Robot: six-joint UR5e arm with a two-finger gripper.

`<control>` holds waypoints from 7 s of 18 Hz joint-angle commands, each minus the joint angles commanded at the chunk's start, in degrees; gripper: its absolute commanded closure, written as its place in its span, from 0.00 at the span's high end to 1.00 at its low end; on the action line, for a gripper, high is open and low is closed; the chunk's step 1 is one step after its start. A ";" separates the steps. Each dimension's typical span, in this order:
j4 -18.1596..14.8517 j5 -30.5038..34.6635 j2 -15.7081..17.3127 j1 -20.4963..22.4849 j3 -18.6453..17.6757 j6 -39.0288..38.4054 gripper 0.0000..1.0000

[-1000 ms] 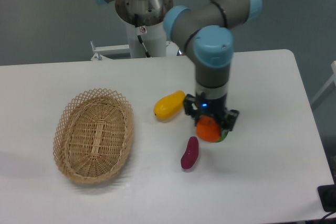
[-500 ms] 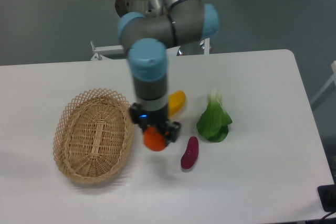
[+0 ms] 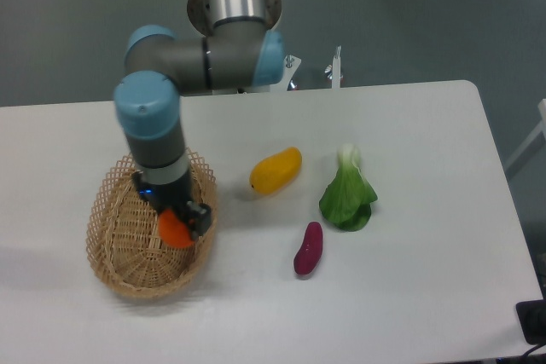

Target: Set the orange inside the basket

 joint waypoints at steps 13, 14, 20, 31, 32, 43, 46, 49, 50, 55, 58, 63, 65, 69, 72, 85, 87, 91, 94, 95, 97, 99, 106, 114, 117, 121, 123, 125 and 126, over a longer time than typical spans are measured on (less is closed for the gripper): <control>-0.26 -0.35 -0.09 -2.21 -1.76 0.79 1.00; -0.26 -0.26 0.09 -2.12 -1.50 0.79 1.00; -0.18 0.17 0.62 3.59 2.28 1.58 1.00; -1.06 1.41 1.32 16.68 3.34 8.87 1.00; -1.14 1.41 2.10 17.56 3.34 9.66 1.00; -3.61 -0.79 1.50 19.51 4.92 16.88 1.00; -3.69 -0.79 1.06 19.15 5.53 16.87 1.00; -3.78 -0.79 0.79 18.89 5.80 17.49 1.00; -4.04 -0.79 0.70 18.71 6.06 17.49 1.00; -5.71 -1.84 -0.35 17.83 7.99 18.45 1.00; -6.85 -1.85 -0.18 17.92 8.25 19.25 1.00; -7.38 -2.11 -0.09 18.10 8.17 19.25 1.00; -6.68 -2.02 -0.35 18.01 8.00 19.25 1.00; -6.59 -2.11 -0.18 18.01 8.00 19.16 1.00; -6.68 -2.28 -0.09 18.10 8.18 19.07 1.00; -6.15 -2.90 0.62 18.27 7.73 18.72 1.00; -5.98 -2.81 0.35 18.27 7.82 18.54 1.00; -5.89 -2.81 0.62 18.27 7.29 18.54 1.00; -5.89 -2.81 0.53 18.27 7.29 18.46 1.00; -5.98 -2.81 0.70 18.36 7.29 18.54 1.00; -5.89 -2.90 0.88 18.36 7.12 18.63 1.00; -5.89 -2.90 0.79 18.36 7.73 18.54 1.00; -5.63 -2.37 0.79 18.54 7.03 19.33 1.00; -5.71 -2.20 0.00 19.68 8.97 19.86 1.00; -5.71 -2.11 -0.09 19.59 8.52 20.65 1.00; -5.80 -2.11 0.09 19.59 8.09 20.65 1.00; -5.63 -2.20 0.61 19.50 7.21 20.74 1.00; -5.80 -2.11 0.53 19.50 7.56 20.65 1.00; -5.71 -2.11 0.53 19.50 7.29 20.65 1.00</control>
